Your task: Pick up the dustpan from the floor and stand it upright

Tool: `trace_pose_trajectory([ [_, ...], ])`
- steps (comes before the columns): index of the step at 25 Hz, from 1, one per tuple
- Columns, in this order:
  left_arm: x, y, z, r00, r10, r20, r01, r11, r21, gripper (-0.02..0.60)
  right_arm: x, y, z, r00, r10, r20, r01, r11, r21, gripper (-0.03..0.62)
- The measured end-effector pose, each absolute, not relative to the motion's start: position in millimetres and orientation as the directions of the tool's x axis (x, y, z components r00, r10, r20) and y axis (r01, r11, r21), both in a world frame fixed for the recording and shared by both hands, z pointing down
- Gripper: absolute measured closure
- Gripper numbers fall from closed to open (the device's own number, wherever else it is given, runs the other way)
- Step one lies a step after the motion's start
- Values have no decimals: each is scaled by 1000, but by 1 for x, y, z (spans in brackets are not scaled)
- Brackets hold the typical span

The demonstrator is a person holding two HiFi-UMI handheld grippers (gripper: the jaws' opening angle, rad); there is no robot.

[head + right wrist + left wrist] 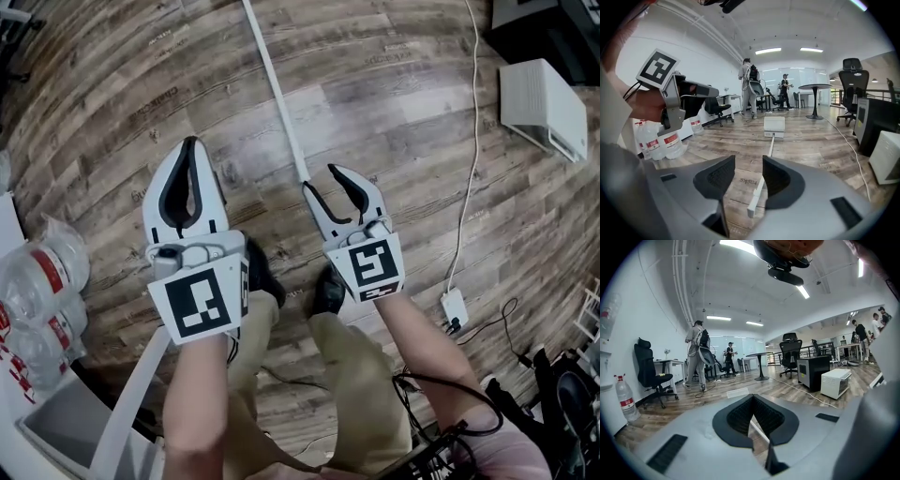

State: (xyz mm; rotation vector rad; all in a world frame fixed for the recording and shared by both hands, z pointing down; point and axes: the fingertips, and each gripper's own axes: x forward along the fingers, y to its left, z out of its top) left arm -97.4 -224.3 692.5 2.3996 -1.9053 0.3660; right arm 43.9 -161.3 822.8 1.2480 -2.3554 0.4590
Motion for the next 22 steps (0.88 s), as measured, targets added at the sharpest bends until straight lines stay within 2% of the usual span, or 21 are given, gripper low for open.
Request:
trace_pose_trajectory([
  [1,-98,-224,700,205,-953,225,-968,-231,-96,572,44,-161,830,-499,-691,522,-838,539,-88,402],
  [8,-92,-212,761,199,-944,263,-954,-248,-170,572,46,-156,882,-495,-667,557,-839,534,-106,395],
  [22,-108,-199,841,208,-914,349,-946,-279,-166,572,33,-156,975,-447,-654,610,-869,480,-122,379],
])
